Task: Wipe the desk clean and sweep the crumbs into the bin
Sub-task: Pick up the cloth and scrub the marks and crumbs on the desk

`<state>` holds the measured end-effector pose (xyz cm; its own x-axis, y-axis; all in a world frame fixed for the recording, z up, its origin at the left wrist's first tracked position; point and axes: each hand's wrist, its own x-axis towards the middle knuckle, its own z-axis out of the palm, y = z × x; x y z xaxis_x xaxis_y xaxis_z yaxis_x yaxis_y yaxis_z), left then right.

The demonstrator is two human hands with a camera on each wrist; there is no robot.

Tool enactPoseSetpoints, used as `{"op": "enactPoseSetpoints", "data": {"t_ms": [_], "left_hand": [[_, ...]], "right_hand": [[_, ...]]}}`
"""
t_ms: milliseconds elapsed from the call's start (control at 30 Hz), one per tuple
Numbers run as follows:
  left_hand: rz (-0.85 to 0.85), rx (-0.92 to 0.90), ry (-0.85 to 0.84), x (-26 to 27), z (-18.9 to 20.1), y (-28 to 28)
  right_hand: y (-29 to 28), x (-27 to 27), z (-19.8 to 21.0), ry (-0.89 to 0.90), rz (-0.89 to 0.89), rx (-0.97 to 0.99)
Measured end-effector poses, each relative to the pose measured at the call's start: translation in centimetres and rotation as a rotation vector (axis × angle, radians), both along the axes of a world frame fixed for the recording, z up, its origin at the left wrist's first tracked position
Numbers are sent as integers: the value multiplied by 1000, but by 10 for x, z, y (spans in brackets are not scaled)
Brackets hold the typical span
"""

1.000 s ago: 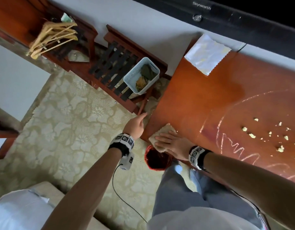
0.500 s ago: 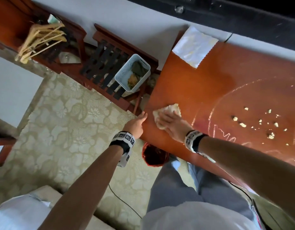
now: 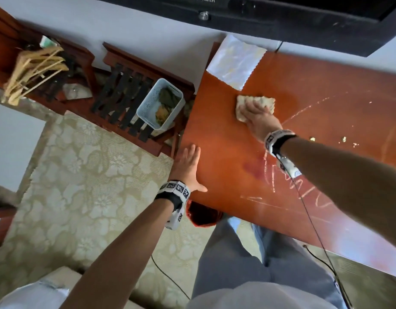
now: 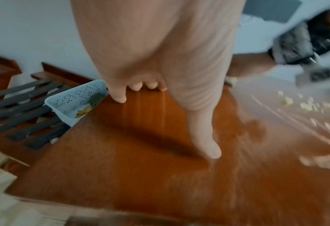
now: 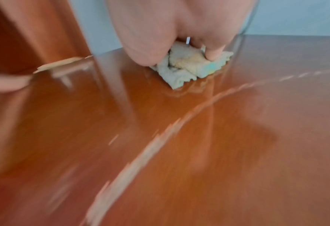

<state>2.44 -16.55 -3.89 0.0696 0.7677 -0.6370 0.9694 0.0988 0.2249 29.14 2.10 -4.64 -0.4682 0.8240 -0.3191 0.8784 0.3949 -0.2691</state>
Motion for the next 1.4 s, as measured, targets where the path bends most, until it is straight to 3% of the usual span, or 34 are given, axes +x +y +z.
{"op": "enactPoseSetpoints", "data": {"t_ms": [100, 200, 333, 433, 567, 633, 767, 900, 967, 1067, 1167, 1233, 1400], "left_hand": [[-10, 27, 17, 1, -4, -5], [20, 18, -6, 4, 0, -5], [8, -15, 31, 8, 10, -1], [7, -48, 66, 16, 23, 14], [-92, 6, 64, 39, 38, 38], [-121, -21, 55, 52, 38, 50], [-109, -101, 102, 72, 28, 58], [-75, -67, 119, 77, 17, 47], [-73, -68, 128, 75, 15, 47], [-70, -66, 130, 74, 16, 49], [-74, -70, 126, 74, 18, 49], [-87, -81, 137, 75, 21, 50], [-145, -92, 196, 79, 32, 53]], "right_hand": [[33, 4, -8, -8, -108, -23], [-14, -8, -12, -28, -48, 12], [-139, -9, -12, 139, 303, 4], [-217, 8, -15, 160, 634, -60], [-241, 36, -19, 120, 801, -10], [-220, 43, -16, 132, 724, 10], [-131, 57, -12, 61, 374, 9], [-12, 88, -13, -15, -111, -4], [33, 106, -8, -37, -177, -4], [36, 109, -7, -41, -172, -10], [-20, 90, -5, -21, 13, 5], [-73, 85, -1, 95, 170, 24], [-206, 92, 1, 169, 637, -89]]}}
